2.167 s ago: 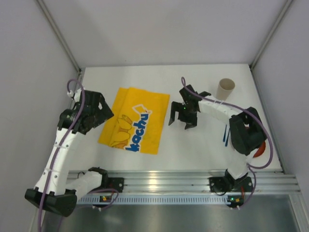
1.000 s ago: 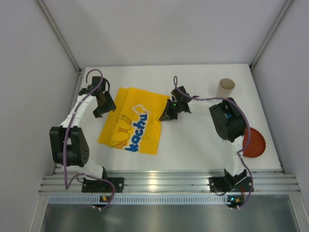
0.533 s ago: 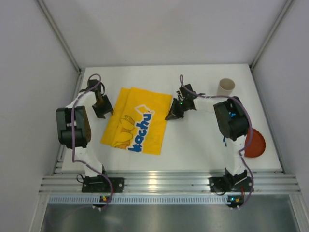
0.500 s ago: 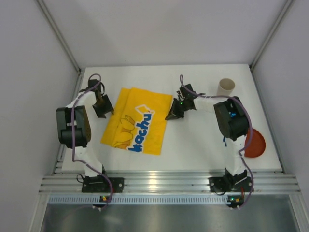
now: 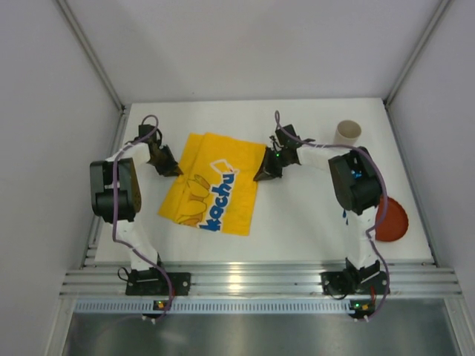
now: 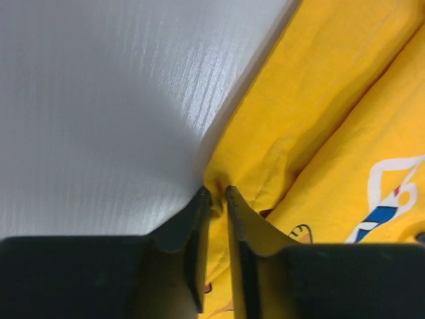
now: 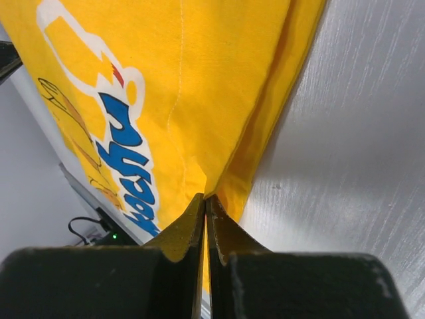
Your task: Set the dinner table for one person
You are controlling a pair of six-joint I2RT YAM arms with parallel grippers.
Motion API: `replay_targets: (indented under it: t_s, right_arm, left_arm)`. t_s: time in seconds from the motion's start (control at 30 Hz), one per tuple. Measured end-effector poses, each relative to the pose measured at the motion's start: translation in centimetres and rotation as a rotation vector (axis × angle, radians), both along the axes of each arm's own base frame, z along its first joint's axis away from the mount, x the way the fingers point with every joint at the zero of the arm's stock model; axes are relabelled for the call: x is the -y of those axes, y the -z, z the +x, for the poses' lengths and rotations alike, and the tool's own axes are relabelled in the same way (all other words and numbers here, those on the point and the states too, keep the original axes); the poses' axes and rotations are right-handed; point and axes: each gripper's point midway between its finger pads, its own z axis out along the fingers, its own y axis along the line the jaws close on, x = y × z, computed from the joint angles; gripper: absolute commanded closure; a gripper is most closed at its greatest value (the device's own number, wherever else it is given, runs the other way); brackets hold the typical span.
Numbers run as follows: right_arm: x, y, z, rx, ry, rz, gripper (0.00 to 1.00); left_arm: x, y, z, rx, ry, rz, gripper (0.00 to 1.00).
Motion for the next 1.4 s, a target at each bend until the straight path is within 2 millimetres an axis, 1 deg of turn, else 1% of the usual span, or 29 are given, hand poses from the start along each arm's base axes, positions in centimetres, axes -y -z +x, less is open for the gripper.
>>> replay_targets:
  t_s: [0.07, 0.1, 0.27, 0.33, 0.4, 0.47, 0.53, 0.63, 0.7, 0.77, 0.83, 0.9, 1.07, 1.1, 1.13, 1.2, 1.23, 1.27, 1.3, 1.33, 1.37, 1.4]
  right_arm:
    - [0.0, 0.1, 0.0, -0.002, -0.004, -0.002, 1.00]
    - [0.0, 0.2, 0.1, -0.004, -0.005, -0.004, 1.00]
    - [0.1, 0.9, 0.1, -0.021, -0.009, -0.016, 1.00]
    - [0.5, 1.0, 0.4, -0.021, -0.002, -0.019, 1.00]
    - [1.4, 1.1, 0.9, -0.023, 0.015, -0.024, 1.00]
    - [3.1, 1.3, 1.6, -0.028, 0.051, -0.034, 1.00]
    - [5.6, 1.4, 2.4, -0.041, 0.096, -0.061, 1.00]
    - [10.1, 1.3, 3.3, -0.036, 0.165, -0.150, 1.00]
    - [12.7, 1.3, 3.5, -0.037, 0.197, -0.215, 1.00]
    - [15.0, 1.3, 3.4, -0.043, 0.223, -0.276, 1.00]
    - [16.4, 1.3, 2.7, -0.055, 0.229, -0.335, 1.00]
    - [17.2, 1.3, 2.3, -0.059, 0.225, -0.376, 1.00]
    - [18.2, 1.3, 0.4, -0.078, 0.201, -0.432, 1.00]
    - [18.3, 1.3, 0.1, -0.083, 0.197, -0.436, 1.00]
    - [18.4, 1.4, -0.3, -0.090, 0.195, -0.440, 1.00]
    - [18.6, 1.3, -0.9, -0.097, 0.193, -0.451, 1.00]
    - [18.8, 1.3, -1.2, -0.099, 0.193, -0.462, 1.00]
    - [19.1, 1.3, -1.5, -0.098, 0.193, -0.476, 0.92]
    - [19.3, 1.2, -1.9, -0.097, 0.193, -0.485, 0.75]
    - [19.5, 1.1, -2.2, -0.099, 0.196, -0.496, 0.52]
    - [19.8, 1.0, -2.5, -0.102, 0.198, -0.510, 0.23]
    - [20.1, 0.8, -2.8, -0.101, 0.198, -0.521, 0.04]
  left_arm:
    - [0.4, 0.1, 0.0, 0.007, 0.002, -0.027, 0.92]
    - [0.7, 0.2, 0.0, 0.010, 0.004, -0.041, 1.00]
    - [1.4, 0.1, -0.1, 0.011, 0.005, -0.085, 1.00]
    - [1.2, 0.1, -0.2, 0.006, -0.003, -0.076, 1.00]
    - [0.7, 0.0, -0.6, -0.002, -0.019, -0.046, 1.00]
    - [-0.1, -0.3, -1.6, -0.017, -0.040, -0.013, 1.00]
    - [-1.1, -0.9, -3.1, -0.026, -0.068, 0.023, 1.00]
    - [-3.8, -2.3, -5.7, -0.036, -0.139, 0.092, 1.00]
    - [-5.9, -3.3, -6.9, -0.030, -0.190, 0.137, 1.00]
    - [-7.4, -3.9, -7.4, -0.023, -0.220, 0.168, 1.00]
    - [-8.1, -4.1, -7.9, -0.031, -0.232, 0.187, 1.00]
    - [-8.2, -4.0, -8.3, -0.043, -0.227, 0.193, 1.00]
    - [-7.7, -3.9, -8.6, -0.056, -0.207, 0.183, 1.00]
    - [-7.6, -3.9, -8.6, -0.057, -0.205, 0.179, 0.96]
    - [-7.5, -3.9, -8.6, -0.058, -0.203, 0.175, 0.83]
    - [-7.5, -3.8, -8.5, -0.061, -0.196, 0.171, 0.72]
    - [-7.6, -3.8, -8.3, -0.062, -0.196, 0.172, 0.66]
    - [-7.6, -3.7, -8.1, -0.066, -0.196, 0.172, 0.62]
    - [-7.8, -3.7, -7.7, -0.068, -0.200, 0.173, 0.61]
    - [-7.9, -3.8, -7.3, -0.068, -0.203, 0.176, 0.60]
    - [-8.0, -4.0, -6.9, -0.067, -0.205, 0.177, 0.60]
    - [-8.2, -4.3, -6.5, -0.060, -0.207, 0.180, 0.60]
